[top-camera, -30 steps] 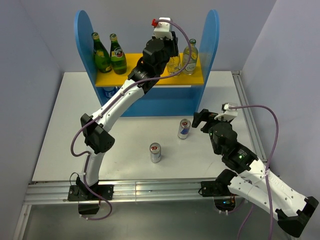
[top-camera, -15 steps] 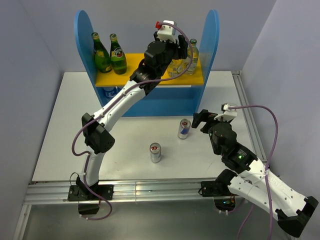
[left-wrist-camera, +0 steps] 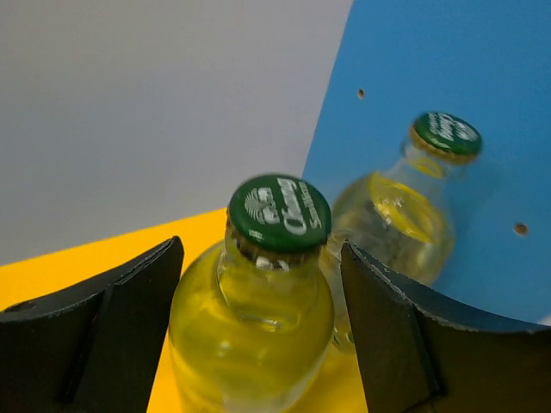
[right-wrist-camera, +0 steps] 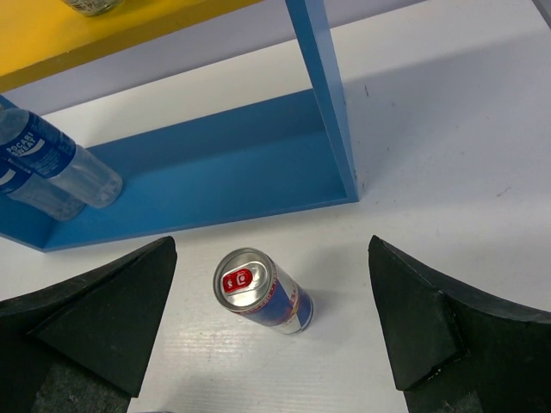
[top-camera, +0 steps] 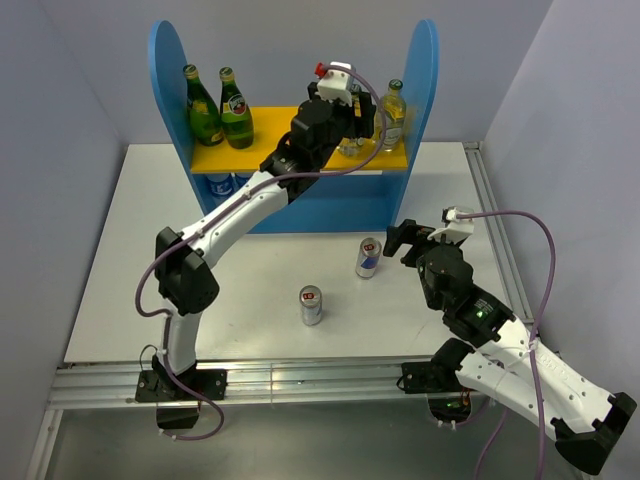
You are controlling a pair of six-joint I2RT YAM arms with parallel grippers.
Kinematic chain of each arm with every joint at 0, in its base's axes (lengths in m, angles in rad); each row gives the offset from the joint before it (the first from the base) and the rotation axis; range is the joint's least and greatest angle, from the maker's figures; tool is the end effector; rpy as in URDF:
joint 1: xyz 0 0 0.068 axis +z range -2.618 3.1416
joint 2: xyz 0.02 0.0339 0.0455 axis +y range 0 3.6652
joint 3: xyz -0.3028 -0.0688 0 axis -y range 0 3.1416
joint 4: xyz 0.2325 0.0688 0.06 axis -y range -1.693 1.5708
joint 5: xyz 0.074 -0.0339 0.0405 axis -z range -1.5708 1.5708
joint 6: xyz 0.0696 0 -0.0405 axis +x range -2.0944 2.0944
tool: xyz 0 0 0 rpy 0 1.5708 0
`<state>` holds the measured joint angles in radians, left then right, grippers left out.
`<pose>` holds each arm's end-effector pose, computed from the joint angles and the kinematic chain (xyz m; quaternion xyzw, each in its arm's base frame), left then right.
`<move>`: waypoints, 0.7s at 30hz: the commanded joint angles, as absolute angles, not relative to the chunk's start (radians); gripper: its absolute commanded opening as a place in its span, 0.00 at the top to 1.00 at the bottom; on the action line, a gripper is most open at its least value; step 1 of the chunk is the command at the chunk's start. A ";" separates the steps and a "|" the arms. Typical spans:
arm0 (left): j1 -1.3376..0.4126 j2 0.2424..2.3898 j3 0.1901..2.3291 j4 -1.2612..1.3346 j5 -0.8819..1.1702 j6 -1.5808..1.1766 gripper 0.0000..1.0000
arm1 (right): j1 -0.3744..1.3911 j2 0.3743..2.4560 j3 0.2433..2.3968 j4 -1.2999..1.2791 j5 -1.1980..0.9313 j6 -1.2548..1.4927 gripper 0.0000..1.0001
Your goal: Place and organize the beverage onto the shelf
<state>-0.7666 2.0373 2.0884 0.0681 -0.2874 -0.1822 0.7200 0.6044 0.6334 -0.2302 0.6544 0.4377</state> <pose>0.3919 -0.3500 0.4725 0.0867 0.6599 -0.2536 0.7019 0.1243 0.0526 0.3265 0.0981 0.7548 0.1193 0.6376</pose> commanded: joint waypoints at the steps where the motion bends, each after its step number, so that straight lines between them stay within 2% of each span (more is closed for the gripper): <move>1: -0.792 1.907 2.033 0.133 -0.290 -0.169 0.20 | 0.721 0.604 0.630 -0.196 0.664 0.446 0.01; 16: -0.833 1.743 1.852 0.146 -0.365 -0.136 0.20 | 0.719 0.614 0.635 -0.204 0.680 0.445 0.01; 21: -0.873 1.616 1.731 0.083 -0.388 -0.150 0.21 | 0.719 0.612 0.635 -0.206 0.692 0.442 0.01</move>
<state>-0.8402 1.7283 1.7874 0.0986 -0.3618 -0.1524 0.7200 0.6125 0.6334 -0.2306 0.6632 0.4377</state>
